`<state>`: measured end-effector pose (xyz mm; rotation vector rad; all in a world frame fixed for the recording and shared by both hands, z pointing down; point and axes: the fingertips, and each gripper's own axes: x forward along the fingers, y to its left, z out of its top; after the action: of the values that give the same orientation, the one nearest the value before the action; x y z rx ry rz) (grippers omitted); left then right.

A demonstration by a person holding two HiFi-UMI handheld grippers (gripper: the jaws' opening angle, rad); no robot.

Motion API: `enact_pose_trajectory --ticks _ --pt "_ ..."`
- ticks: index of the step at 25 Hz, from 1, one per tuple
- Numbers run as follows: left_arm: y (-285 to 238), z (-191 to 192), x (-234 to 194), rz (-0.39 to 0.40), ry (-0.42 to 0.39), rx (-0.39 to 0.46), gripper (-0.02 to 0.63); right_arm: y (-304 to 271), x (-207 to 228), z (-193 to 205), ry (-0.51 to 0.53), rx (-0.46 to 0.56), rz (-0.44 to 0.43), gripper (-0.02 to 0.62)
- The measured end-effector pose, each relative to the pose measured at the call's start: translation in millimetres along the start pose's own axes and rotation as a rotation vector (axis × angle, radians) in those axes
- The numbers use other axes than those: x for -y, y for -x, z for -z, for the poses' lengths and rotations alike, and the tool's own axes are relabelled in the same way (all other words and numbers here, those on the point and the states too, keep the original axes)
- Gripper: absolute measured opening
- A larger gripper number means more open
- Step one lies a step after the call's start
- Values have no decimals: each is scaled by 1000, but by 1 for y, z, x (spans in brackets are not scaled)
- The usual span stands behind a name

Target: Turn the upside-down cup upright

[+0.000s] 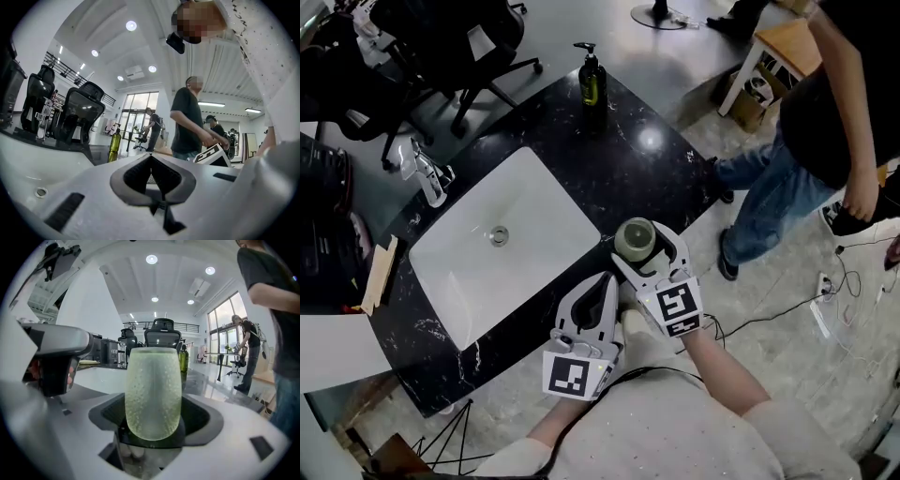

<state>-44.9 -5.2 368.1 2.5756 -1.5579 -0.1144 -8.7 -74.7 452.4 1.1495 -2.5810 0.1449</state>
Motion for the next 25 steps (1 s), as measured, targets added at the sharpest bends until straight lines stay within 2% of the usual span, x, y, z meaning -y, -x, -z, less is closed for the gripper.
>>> enact_pose_trajectory --ticks 5,11,14,18,21,25 --pt "1 2 -6 -18 10 -1 8 4 -1 -2 -66 -7 -20 350" --pt "-1 -5 -13 -26 23 15 8 11 -2 -19 -289 -7 -103 351" --pt "-2 -9 -18 -35 25 22 8 15 -6 -29 -466 -4 -179 351" --pt "-3 -15 -22 -43 24 39 8 19 -9 -43 -793 21 -298 351" --pt "1 -17 -26 -60 18 41 8 20 -18 -51 -1049 49 -421 351" --pt "6 -16 -33 -82 10 40 8 20 -33 -46 -1300 55 -541 351"
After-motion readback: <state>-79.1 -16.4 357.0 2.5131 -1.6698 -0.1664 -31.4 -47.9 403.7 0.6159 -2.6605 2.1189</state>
